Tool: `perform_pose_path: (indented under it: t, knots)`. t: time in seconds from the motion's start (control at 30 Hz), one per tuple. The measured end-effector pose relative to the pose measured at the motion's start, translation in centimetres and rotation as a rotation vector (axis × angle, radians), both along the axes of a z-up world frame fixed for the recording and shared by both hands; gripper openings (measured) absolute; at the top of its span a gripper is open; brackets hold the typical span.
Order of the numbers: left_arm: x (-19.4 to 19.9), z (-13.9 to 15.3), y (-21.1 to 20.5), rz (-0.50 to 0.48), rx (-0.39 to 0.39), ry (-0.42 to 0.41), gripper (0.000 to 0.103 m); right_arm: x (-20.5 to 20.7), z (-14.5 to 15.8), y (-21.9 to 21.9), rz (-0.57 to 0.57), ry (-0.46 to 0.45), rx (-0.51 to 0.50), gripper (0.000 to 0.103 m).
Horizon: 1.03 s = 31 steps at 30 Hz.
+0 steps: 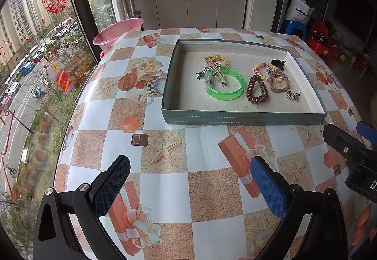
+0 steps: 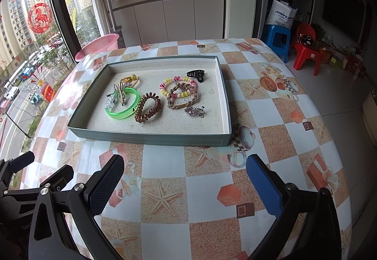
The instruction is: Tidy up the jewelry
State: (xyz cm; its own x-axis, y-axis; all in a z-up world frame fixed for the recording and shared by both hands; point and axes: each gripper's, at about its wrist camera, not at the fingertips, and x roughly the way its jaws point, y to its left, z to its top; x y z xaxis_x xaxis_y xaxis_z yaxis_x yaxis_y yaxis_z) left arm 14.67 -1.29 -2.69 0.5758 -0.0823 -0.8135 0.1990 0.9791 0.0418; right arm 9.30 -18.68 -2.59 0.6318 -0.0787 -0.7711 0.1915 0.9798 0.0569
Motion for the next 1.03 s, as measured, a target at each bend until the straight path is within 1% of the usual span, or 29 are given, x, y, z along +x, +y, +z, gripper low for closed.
perform_pose_path:
  t: [0.33,0.73,1.03]
  knots:
    - [-0.01,-0.04,-0.04,-0.001,0.000,0.002,0.103,0.00,0.04,-0.05,0.000,0.000,0.001,0.103]
    - [0.18,-0.23,0.30,0.005,-0.016,0.028,0.103,0.00,0.02,-0.06,-0.002,0.001,0.002,0.103]
    - [0.22,-0.13,0.34,0.003,-0.012,0.024,0.103,-0.03,-0.08,-0.12,-0.004,0.002,0.003,0.103]
